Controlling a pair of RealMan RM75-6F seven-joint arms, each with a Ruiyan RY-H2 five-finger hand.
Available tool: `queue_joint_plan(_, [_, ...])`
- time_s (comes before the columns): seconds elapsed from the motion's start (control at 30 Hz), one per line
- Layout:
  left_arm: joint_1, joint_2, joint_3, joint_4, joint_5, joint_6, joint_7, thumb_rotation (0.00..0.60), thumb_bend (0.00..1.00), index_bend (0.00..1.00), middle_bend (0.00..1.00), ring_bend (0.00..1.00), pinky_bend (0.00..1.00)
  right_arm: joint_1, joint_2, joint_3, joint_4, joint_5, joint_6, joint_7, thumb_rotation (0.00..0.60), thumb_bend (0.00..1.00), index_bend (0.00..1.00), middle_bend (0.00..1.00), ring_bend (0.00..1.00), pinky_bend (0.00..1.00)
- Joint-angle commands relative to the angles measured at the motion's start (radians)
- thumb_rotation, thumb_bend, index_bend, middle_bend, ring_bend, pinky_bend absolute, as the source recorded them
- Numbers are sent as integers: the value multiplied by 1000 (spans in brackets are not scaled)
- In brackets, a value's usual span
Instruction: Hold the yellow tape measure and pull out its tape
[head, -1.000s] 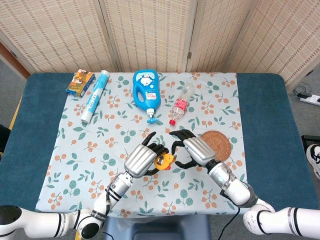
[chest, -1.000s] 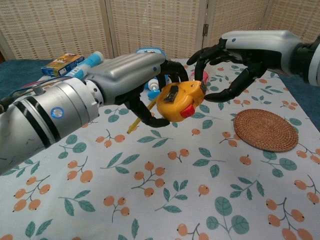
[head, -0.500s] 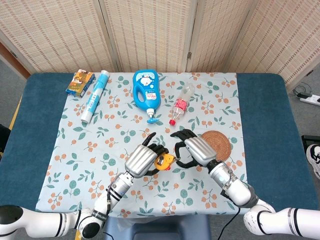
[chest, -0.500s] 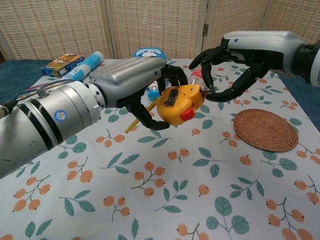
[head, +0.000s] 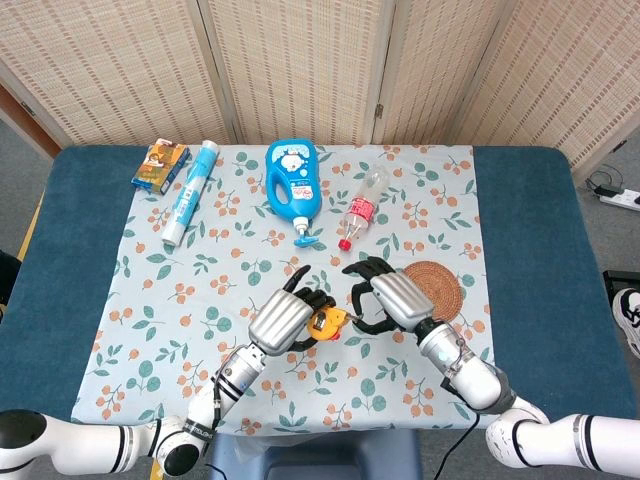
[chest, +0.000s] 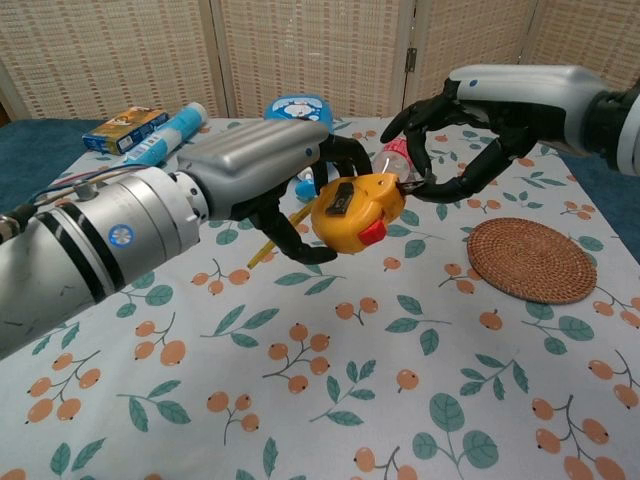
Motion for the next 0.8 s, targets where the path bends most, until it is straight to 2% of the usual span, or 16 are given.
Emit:
queue_joint_plan(0.03, [5,9,8,14,9,2,-12,600,337,549,527,417,70,-3,3,-1,-1,0,2,3,600,598,690,220,118,11])
queue_joint_plan(0.17, [14,25,18,45,21,2,-43,600,337,549,529,417,68,-12,13,-1,-6,-8,9,18,600,635,701,230,126,11])
queue_joint_plan(0.4, [37,58,42,115,49,6,-110,600,337,551,531,418,63,-39,61,-3,-30,-39,23,56,600,638,707,235,130,12])
queue_joint_plan(0.8, [78,122,84,251,122,16,-295,600,337,555,533,420,70,-154,227,-25,-96,-170,88,235,600,639,711,239,129,12])
